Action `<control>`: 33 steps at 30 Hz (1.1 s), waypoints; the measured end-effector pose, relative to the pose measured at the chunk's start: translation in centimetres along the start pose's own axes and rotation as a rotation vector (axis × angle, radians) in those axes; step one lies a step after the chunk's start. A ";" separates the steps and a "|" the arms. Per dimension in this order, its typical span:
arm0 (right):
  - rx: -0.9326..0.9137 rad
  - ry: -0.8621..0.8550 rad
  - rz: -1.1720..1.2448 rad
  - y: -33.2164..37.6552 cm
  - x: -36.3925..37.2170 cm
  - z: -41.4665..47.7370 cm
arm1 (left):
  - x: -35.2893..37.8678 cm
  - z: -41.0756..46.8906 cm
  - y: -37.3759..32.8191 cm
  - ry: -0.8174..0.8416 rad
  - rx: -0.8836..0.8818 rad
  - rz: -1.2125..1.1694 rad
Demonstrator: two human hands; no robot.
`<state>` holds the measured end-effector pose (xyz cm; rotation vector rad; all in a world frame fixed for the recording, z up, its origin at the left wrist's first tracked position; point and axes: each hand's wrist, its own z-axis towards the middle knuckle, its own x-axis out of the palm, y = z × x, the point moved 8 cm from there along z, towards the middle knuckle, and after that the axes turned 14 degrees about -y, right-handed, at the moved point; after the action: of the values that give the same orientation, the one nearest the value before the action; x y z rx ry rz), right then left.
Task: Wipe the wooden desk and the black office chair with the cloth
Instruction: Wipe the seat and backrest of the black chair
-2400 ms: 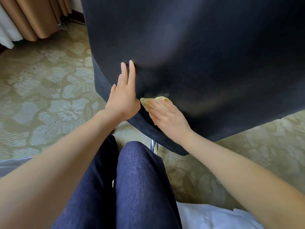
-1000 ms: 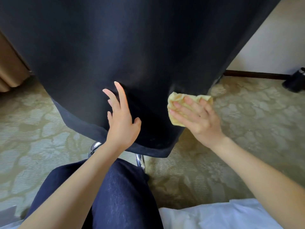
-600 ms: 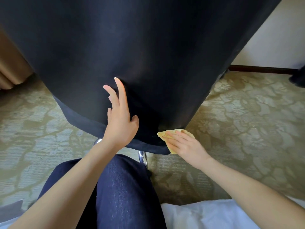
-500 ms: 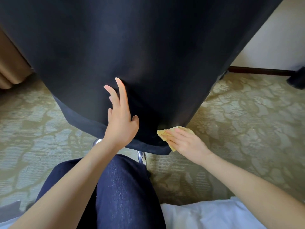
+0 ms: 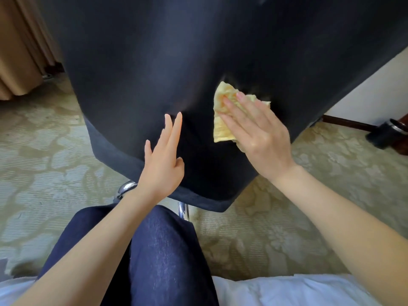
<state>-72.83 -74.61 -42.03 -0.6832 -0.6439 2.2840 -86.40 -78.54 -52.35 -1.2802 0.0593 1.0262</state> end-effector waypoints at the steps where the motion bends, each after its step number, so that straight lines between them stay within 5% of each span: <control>1: 0.006 -0.019 -0.012 -0.1 0.1 1.1 | -0.2 0.0 0.4 0.000 0.012 0.004; 11: -0.084 -0.035 -0.030 7.6 8.6 10.6 | -7.0 0.8 9.4 -0.123 -0.163 0.071; 21: -0.243 0.547 0.087 20.4 24.5 13.8 | -10.6 -0.2 20.1 -0.130 -0.373 0.184; 28: -0.359 0.773 0.140 28.0 32.5 11.7 | -10.7 0.6 25.8 -0.122 -0.499 0.158; 33: -0.627 0.771 0.097 31.8 32.9 7.0 | -10.9 4.3 26.7 -0.117 -0.380 0.179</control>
<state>-112.63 -74.24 -65.67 -1.7942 -0.9323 1.6545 -112.24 -83.40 -64.87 -1.5758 -0.1182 1.3078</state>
